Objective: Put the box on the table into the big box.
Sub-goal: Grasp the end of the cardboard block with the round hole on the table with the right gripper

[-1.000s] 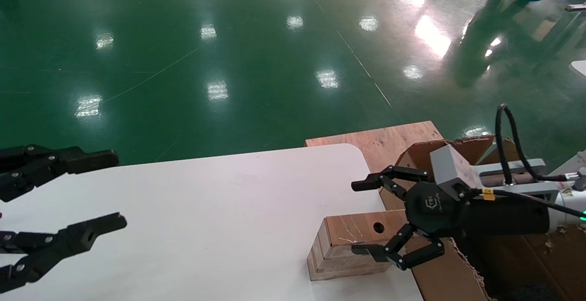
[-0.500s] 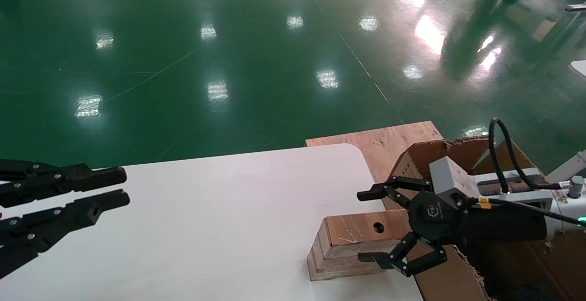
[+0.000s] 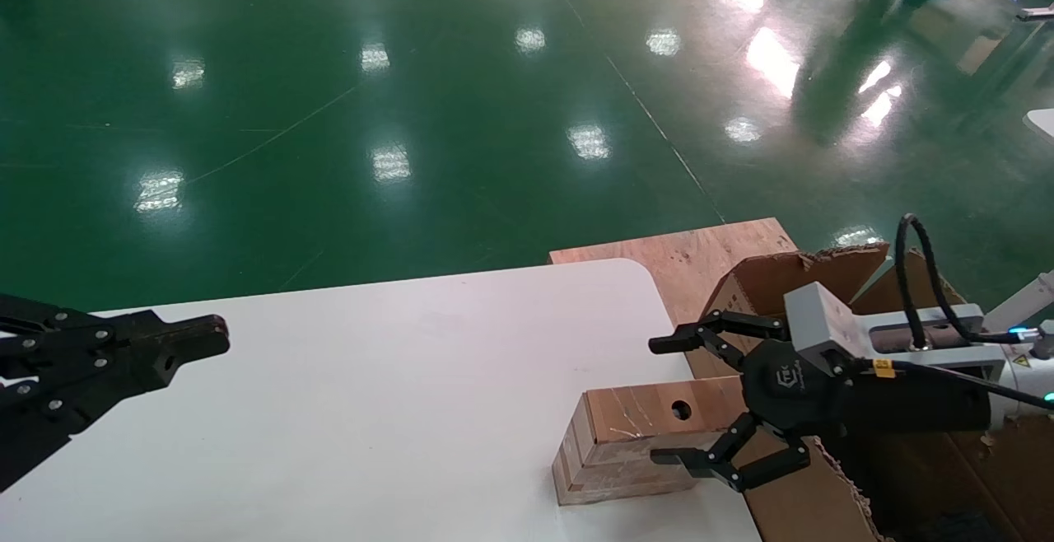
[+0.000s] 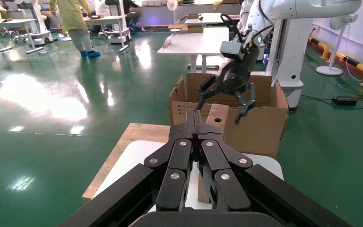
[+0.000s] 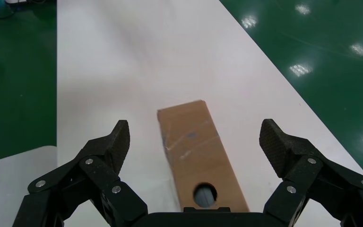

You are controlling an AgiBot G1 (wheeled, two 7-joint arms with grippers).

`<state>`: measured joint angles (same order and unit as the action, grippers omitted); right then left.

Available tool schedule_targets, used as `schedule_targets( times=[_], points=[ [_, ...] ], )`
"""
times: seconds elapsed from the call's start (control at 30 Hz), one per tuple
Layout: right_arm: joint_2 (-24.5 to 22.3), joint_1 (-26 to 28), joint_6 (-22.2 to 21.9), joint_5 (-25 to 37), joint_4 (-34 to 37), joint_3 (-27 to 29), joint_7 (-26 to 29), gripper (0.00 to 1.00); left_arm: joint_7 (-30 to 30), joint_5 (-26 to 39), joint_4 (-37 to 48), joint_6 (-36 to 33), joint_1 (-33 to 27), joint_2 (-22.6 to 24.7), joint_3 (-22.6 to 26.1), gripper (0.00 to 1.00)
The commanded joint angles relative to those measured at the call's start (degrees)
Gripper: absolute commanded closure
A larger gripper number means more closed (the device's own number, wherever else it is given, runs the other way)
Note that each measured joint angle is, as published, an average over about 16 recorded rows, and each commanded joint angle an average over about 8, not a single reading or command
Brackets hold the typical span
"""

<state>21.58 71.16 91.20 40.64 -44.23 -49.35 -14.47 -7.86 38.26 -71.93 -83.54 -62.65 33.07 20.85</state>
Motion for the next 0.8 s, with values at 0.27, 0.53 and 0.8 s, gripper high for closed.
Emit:
schedule_targets(
  times=[0.27,0.53,0.8],
  points=[
    [0.75,1.1,-0.07,-0.45,1.86,-1.64,-0.67,0.0,0.0,0.0,0.01,0.01,0.01,0.0,0.0,1.0],
    [1.3,1.14,-1.15,-0.26,0.67,-2.06,-0.87,0.0,0.01,0.0,0.01,0.01,0.01,0.0,0.0,1.0],
    [1.62,1.7,-0.83,-0.74,2.57,-3.04,-1.65,0.0,0.01,-0.01,0.02,0.01,0.0,0.0,0.0,1.0]
  ],
)
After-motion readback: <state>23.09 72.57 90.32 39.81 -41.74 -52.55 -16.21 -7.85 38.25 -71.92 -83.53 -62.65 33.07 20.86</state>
